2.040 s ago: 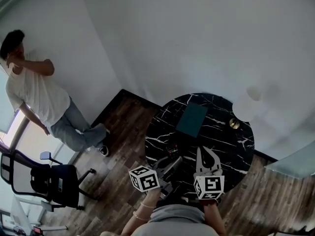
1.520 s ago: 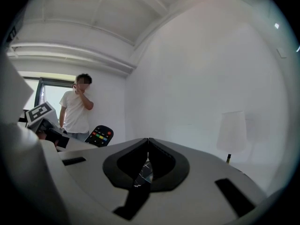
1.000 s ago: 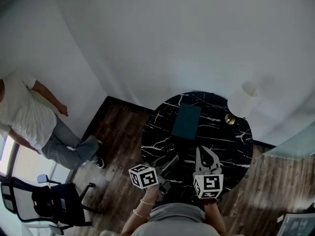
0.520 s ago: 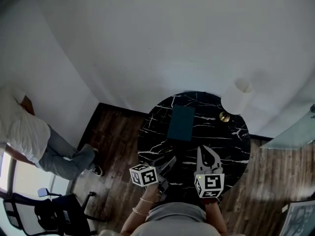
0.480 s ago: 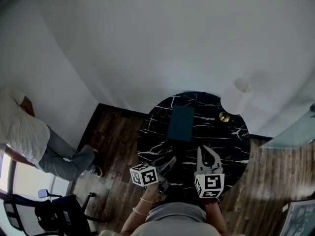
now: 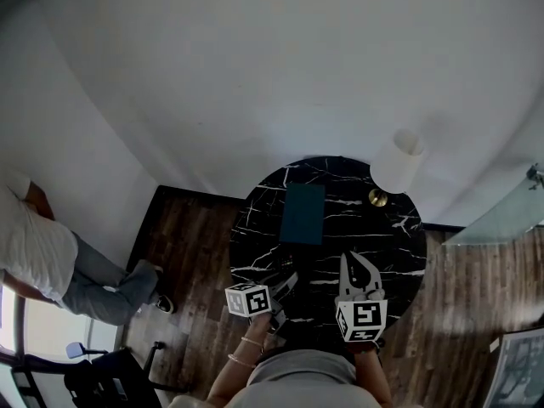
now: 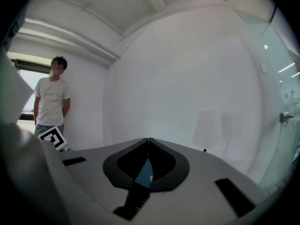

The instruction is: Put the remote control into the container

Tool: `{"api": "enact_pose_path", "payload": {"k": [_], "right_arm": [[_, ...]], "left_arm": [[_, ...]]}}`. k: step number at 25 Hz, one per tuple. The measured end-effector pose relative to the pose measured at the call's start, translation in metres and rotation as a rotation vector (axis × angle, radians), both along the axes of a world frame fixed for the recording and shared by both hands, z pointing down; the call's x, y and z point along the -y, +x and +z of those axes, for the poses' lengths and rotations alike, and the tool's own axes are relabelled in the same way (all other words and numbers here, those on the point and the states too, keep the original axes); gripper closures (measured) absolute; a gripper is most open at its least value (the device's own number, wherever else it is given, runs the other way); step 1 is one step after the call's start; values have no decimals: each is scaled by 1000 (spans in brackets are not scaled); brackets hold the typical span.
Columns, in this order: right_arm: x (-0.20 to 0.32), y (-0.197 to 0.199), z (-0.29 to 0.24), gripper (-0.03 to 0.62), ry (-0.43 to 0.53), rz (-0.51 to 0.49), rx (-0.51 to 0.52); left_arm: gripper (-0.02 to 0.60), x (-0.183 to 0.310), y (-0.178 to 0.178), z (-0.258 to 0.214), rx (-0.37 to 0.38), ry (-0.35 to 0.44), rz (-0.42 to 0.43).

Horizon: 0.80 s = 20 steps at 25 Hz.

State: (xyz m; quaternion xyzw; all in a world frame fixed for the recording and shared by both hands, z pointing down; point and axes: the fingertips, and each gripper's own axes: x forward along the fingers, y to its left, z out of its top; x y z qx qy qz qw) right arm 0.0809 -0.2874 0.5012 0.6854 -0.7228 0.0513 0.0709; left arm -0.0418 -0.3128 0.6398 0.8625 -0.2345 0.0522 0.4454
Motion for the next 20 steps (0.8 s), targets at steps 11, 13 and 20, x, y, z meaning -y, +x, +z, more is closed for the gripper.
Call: {"api": "enact_pose_path", "payload": {"k": [11,13,20], "right_arm": [[-7,17,5,582,-24,71,-7],[-9,22,6,582,-30,86,-10],[-12,29,8,582,-41,116,-17]], "left_arm": [[514,5,11,53,51,-108,76],[514,6,14,61,57,-124,86],[514,9,18,80,77,-152,106]]}}
